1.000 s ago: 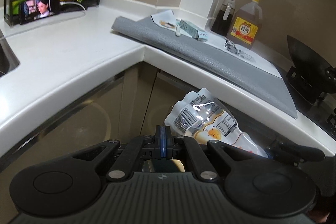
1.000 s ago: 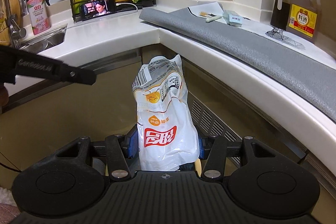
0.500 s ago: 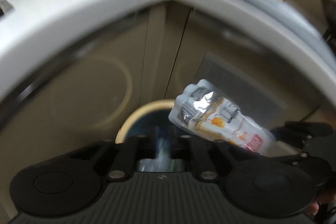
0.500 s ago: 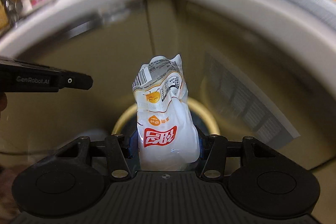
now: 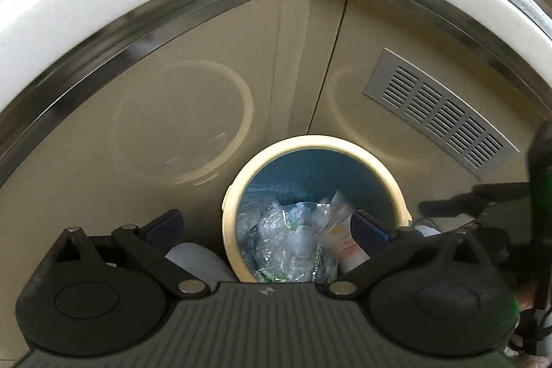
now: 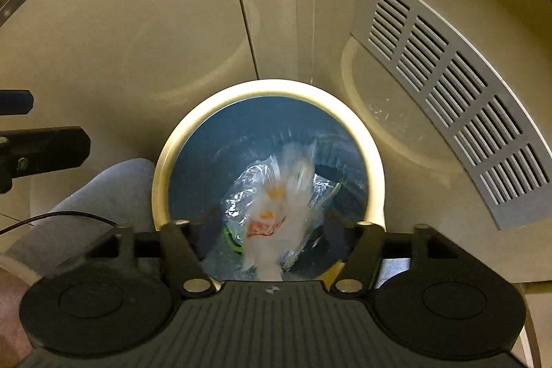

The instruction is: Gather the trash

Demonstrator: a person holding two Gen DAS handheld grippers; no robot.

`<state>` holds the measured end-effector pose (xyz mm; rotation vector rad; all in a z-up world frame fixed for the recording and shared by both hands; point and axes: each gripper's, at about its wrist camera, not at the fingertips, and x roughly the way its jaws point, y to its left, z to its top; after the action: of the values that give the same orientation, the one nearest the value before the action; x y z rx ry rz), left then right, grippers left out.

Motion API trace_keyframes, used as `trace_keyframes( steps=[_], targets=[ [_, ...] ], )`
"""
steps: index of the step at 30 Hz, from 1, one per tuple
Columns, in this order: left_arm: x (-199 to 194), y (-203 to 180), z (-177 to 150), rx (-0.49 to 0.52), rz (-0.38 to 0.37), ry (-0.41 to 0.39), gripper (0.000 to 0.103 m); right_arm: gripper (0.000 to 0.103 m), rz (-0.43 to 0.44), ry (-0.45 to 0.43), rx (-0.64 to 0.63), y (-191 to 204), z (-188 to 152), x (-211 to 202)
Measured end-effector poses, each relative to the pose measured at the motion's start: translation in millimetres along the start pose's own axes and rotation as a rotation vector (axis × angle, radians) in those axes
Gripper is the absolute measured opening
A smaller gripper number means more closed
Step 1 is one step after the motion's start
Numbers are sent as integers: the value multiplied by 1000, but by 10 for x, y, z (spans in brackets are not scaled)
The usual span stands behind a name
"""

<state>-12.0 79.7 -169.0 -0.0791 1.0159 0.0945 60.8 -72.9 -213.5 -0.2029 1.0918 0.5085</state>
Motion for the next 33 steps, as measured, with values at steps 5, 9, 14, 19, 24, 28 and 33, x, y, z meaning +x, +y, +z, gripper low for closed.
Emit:
trace_keyframes(
  steps=[5, 9, 14, 19, 24, 28, 33],
  targets=[
    [-44, 12, -30, 0, 48, 3, 103, 80, -20, -69, -15, 66, -88, -295],
    [-144, 0, -38, 16, 59, -16, 103, 87, 10, -136, -3, 50, -171, -676],
    [-180, -73, -60, 55, 46, -19, 103, 96, -20, -222, -73, 165, -328, -959],
    [-219, -160, -74, 107, 41, -26, 103, 96, -54, -233, -98, 237, -343, -992],
    [-231, -185, -84, 126, 48, -34, 103, 97, -62, -222, -86, 233, -356, -998],
    [-242, -207, -86, 138, 51, -39, 103, 97, -65, -224, -83, 226, -375, -972],
    [-247, -235, -94, 151, 56, -48, 103, 97, -64, -217, -80, 225, -373, -963]
  ],
)
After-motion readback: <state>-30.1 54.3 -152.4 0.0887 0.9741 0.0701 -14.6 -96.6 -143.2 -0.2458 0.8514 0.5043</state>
